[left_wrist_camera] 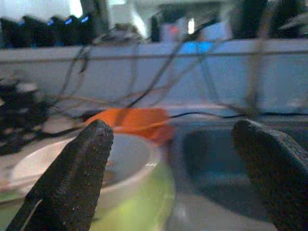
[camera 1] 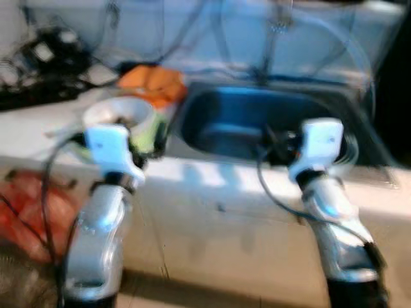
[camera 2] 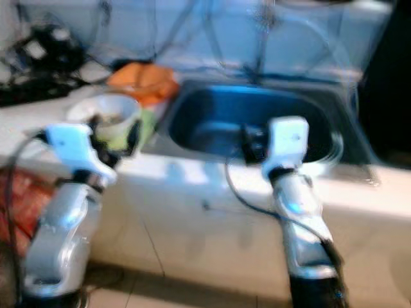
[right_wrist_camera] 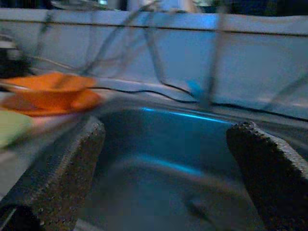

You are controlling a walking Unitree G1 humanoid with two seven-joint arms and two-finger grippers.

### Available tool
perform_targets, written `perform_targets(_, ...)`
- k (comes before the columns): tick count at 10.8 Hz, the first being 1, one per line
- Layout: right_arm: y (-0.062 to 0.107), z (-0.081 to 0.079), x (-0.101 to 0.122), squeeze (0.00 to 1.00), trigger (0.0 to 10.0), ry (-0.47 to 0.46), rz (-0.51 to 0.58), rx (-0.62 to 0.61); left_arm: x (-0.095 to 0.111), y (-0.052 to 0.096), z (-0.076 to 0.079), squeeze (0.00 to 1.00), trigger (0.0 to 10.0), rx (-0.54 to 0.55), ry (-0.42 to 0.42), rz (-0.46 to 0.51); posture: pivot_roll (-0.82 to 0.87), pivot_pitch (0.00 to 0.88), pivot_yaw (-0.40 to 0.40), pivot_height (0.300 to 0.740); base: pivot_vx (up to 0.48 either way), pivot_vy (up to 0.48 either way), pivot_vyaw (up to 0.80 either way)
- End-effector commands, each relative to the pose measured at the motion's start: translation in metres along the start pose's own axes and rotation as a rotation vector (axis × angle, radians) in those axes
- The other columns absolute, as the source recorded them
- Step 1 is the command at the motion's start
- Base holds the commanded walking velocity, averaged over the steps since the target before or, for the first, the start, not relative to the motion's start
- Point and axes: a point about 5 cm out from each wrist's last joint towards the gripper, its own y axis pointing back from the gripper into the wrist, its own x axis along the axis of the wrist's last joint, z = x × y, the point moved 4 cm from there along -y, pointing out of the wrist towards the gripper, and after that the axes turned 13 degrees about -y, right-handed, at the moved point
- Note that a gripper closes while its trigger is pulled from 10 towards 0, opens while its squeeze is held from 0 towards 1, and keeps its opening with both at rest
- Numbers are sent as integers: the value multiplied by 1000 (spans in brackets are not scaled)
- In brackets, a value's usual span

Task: Kitchen organization

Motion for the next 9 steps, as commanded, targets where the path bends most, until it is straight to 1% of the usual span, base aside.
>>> perform_targets(1, 2, 12, 6, 0, 10000, 23, 16, -33, 3, -2, 12, 0, 10000, -40, 27, 10, 14, 0, 4, 740, 0, 0, 0)
perform_targets(3, 4, 12, 4, 0, 10000, 21, 12, -33, 3, 0, 15, 0, 10000, -52, 26, 11, 12, 0, 6, 740, 0, 0, 0)
perform_targets(4, 4, 11, 4, 0, 10000, 21, 10, -34, 3, 0, 14, 0, 10000, -43, 25, 8, 14, 0, 6, 740, 0, 0, 0)
perform_targets(5, 4, 11, 2, 0, 10000, 18, 5, -34, 1, -1, 9, 0, 10000, -4, 12, -9, 15, 0, 5, 740, 0, 0, 0)
perform_targets(8, 3, 11, 2, 0, 10000, 7, 4, -44, -2, -1, 7, 0, 10000, 11, 13, -28, 18, 0, 6, 740, 0, 0, 0)
perform_targets(9, 2, 8, 5, 0, 10000, 30, 15, -16, -3, -1, 8, 0, 10000, 10, 11, -31, 18, 0, 6, 740, 0, 0, 0)
